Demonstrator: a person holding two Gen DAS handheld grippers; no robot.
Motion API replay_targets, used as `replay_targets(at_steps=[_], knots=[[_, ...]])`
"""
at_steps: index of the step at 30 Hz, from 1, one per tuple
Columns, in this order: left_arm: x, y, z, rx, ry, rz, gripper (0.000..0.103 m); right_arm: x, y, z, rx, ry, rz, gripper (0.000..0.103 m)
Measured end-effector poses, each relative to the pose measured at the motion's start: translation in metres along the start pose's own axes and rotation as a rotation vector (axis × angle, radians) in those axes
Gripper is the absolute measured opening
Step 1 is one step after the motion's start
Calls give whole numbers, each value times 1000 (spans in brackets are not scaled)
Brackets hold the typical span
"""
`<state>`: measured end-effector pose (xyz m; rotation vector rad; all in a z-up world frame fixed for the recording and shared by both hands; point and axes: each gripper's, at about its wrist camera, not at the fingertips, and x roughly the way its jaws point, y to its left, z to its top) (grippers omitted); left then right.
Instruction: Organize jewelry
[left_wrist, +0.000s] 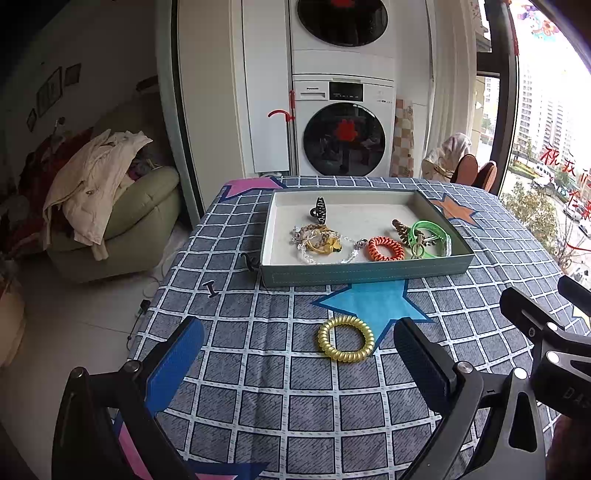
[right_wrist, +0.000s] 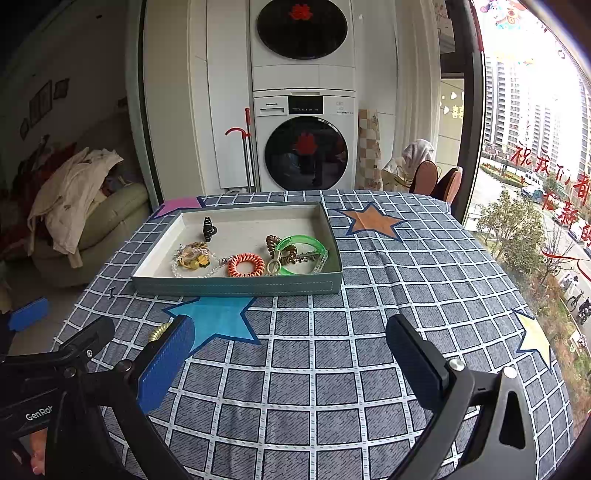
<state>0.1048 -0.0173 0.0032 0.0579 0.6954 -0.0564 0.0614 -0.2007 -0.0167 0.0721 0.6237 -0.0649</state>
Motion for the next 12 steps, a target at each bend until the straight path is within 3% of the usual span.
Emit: replay_targets(at_steps=[12], knots=[[-1, -3, 0, 20, -17, 12, 103, 0, 2, -1, -1, 1, 3, 103]])
